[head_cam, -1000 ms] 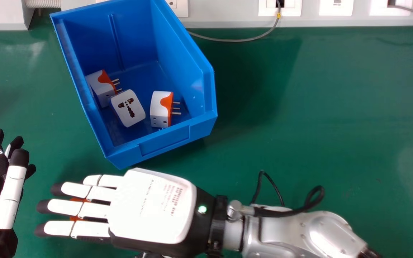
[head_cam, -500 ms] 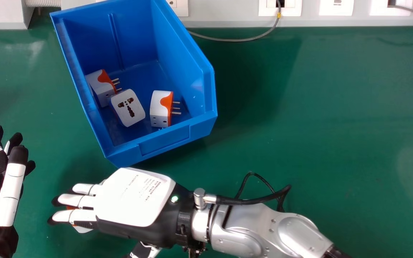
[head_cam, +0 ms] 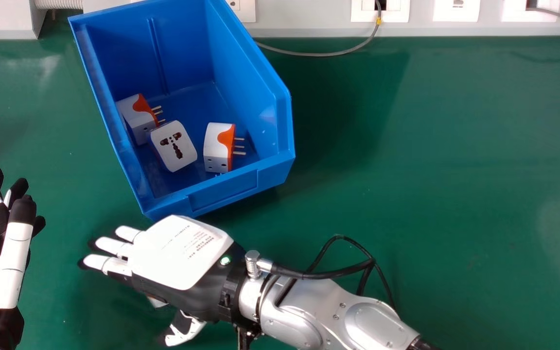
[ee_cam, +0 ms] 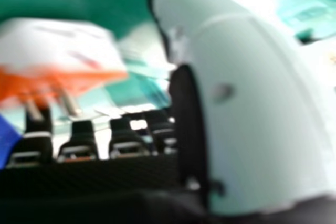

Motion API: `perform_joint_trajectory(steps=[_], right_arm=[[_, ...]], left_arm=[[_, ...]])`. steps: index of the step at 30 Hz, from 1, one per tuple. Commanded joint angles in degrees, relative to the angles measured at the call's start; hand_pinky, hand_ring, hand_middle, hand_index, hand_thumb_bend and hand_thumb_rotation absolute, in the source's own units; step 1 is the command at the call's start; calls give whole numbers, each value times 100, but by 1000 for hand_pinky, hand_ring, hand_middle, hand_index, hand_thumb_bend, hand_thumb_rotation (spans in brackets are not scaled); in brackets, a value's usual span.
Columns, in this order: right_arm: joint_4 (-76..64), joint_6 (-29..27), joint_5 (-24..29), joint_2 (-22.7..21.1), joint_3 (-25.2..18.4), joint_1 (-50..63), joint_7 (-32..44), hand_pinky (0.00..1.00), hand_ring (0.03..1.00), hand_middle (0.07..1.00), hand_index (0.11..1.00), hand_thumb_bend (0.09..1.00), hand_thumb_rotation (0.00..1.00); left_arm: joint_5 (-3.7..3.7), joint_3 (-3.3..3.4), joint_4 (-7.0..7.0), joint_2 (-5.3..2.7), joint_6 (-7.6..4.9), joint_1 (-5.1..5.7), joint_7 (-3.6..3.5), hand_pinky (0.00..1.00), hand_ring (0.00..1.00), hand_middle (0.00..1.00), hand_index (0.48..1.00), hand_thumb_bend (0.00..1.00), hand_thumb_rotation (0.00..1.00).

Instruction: Pick all objects and put in blue box

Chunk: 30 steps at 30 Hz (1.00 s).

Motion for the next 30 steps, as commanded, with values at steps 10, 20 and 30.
perform_joint_trajectory(steps=[10,20,30], right_arm=[[319,24,-44,158,272,-416,-675,914,991,999,949,376,1],[157,-36,54,26,262,-448,-505,921,991,1000,947,390,0],[-317,-105,92,-237,212,-379,-184,910,987,1000,943,389,0]], left_arm=[[-53,-45,-153,-24,-72,12,-2,940,994,998,1000,863,956],[-45,-63,-61,8,-67,-65,0,938,993,998,1000,881,954],[-6,-80,-87,54,18,-115,31,939,995,999,1000,874,954]])
